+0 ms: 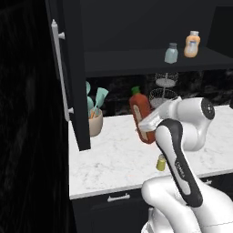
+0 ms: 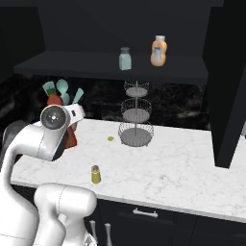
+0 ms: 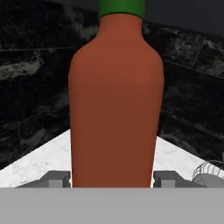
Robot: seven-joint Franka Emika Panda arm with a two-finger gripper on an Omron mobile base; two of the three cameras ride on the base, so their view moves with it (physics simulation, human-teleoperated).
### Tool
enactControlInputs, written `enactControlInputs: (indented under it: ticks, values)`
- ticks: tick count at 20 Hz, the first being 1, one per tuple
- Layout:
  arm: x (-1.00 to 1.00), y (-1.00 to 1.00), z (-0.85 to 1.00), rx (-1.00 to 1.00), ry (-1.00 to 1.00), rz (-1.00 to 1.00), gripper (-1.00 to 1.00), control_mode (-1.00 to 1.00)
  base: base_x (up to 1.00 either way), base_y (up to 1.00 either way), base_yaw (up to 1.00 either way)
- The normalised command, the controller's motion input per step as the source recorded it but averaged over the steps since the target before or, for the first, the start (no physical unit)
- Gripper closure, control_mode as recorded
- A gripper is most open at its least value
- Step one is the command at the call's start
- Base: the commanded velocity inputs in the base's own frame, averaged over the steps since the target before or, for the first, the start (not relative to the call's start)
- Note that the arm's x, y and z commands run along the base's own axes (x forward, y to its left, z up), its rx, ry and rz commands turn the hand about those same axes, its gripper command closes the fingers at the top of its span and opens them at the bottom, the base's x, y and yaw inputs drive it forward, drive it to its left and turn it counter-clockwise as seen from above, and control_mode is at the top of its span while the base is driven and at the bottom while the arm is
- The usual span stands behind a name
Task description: Put the shaker and condiment bottle from the counter next to their counterparts in the cabinet.
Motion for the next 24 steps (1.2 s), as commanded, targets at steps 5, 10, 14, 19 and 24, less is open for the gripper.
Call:
enactControlInputs:
  ticks: [5,10,14,19,24]
  values:
    - [-0.18,-0.08,0.87,0.09,-0.01,-0.33,1.00,-1.00,0.00,0.00,0.00]
    - [-0.38,-0.40,0.84,0.13,0.00,-0.40,1.00,-1.00,0.00,0.00,0.00]
    - [-0.52,-0.63,0.66,0.12,-0.05,-0.42,1.00,-1.00,0.00,0.00,0.00]
    - [-0.84,-0.55,0.76,0.06,-0.22,-0.36,1.00,-1.00,0.00,0.00,0.00]
    - [-0.60,-0.32,0.85,0.00,-0.21,-0.22,1.00,-1.00,0.00,0.00,0.00]
